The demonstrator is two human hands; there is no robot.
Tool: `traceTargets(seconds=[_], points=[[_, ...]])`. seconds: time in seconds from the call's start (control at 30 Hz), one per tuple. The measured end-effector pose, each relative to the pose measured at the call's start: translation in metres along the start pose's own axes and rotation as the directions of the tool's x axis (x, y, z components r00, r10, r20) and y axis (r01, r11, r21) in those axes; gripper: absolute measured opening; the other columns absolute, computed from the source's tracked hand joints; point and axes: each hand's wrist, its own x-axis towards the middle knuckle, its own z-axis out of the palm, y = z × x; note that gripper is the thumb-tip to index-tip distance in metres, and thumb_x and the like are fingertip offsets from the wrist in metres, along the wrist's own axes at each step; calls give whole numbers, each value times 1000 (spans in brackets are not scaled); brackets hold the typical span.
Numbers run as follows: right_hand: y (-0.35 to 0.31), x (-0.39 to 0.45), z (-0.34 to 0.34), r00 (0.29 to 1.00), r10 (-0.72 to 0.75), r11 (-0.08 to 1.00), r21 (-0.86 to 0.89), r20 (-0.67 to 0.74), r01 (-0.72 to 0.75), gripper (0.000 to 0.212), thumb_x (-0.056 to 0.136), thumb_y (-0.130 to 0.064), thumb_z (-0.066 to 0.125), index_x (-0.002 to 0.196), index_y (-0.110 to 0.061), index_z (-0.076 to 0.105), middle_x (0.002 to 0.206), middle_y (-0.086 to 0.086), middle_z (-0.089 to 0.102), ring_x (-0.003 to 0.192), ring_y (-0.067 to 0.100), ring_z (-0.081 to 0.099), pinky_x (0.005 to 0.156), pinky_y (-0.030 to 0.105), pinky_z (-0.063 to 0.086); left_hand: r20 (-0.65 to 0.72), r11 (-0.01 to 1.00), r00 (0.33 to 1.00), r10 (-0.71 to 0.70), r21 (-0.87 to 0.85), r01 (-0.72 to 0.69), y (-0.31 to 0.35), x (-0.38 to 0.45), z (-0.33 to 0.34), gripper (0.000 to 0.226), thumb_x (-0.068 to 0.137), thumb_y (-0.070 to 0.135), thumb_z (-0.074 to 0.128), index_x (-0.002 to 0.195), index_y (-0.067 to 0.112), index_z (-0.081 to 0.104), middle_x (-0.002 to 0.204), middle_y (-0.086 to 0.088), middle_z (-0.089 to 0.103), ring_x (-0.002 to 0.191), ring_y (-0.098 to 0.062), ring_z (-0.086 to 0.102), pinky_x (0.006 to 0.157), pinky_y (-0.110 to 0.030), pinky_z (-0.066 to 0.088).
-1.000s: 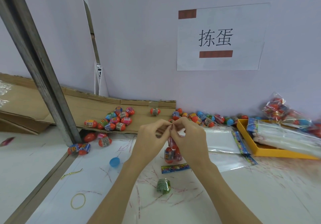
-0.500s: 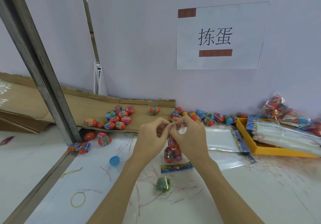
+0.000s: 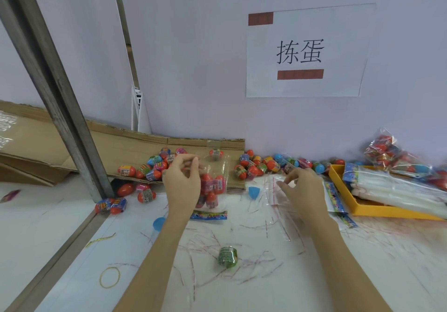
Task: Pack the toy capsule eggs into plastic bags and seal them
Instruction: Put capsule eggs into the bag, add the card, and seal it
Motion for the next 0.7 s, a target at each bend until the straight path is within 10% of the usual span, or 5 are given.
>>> traceTargets(seconds=[0.13, 0.27, 0.47, 0.6, 0.7], points=[[2, -2, 1, 996, -86, 994, 65, -17, 87, 12, 95, -2, 68, 94, -13, 68, 108, 10, 66, 89, 19, 56, 79, 25, 42, 60, 998, 998, -5, -59, 9, 3, -4, 5, 8, 102, 10, 64, 102, 16, 69, 87, 3, 75, 83, -13, 74, 82, -33, 62], [-9, -8, 3, 978, -209, 963, 168, -24, 210, 50, 92, 17, 48, 66, -18, 74, 97, -1, 71, 90, 13, 61, 83, 28, 49, 106, 990, 994, -43, -127, 56, 6, -8, 9, 9, 102, 8, 65, 102, 13, 72, 84, 2, 77, 83, -15, 75, 86, -42, 63], [-23, -21, 16, 969, -209, 927, 343, 130, 154, 59, 109, -33, 46, 61, -18, 77, 74, -9, 76, 78, 14, 70, 81, 32, 55, 145, 986, 988, -46, -152, 68, 13, -10, 10, 13, 101, 7, 65, 100, 19, 70, 85, 3, 77, 81, -8, 75, 84, -38, 64], [-26, -18, 15, 923, -385, 905, 190, -19, 381, 13, 96, -26, 72, 95, -19, 82, 94, -8, 76, 90, 12, 64, 93, 37, 52, 156, 976, 984, -81, -189, 110, 13, -11, 11, 9, 101, 8, 66, 103, 15, 72, 86, -1, 78, 82, -15, 76, 85, -44, 64], [-29, -19, 15, 910, -414, 890, 198, -31, 412, 20, 94, -8, 73, 111, -17, 78, 104, -4, 74, 97, 12, 64, 92, 33, 55, 155, 972, 983, -97, -199, 127, 13, -12, 11, 9, 101, 8, 66, 104, 14, 72, 86, 0, 77, 82, -13, 76, 84, -44, 64]])
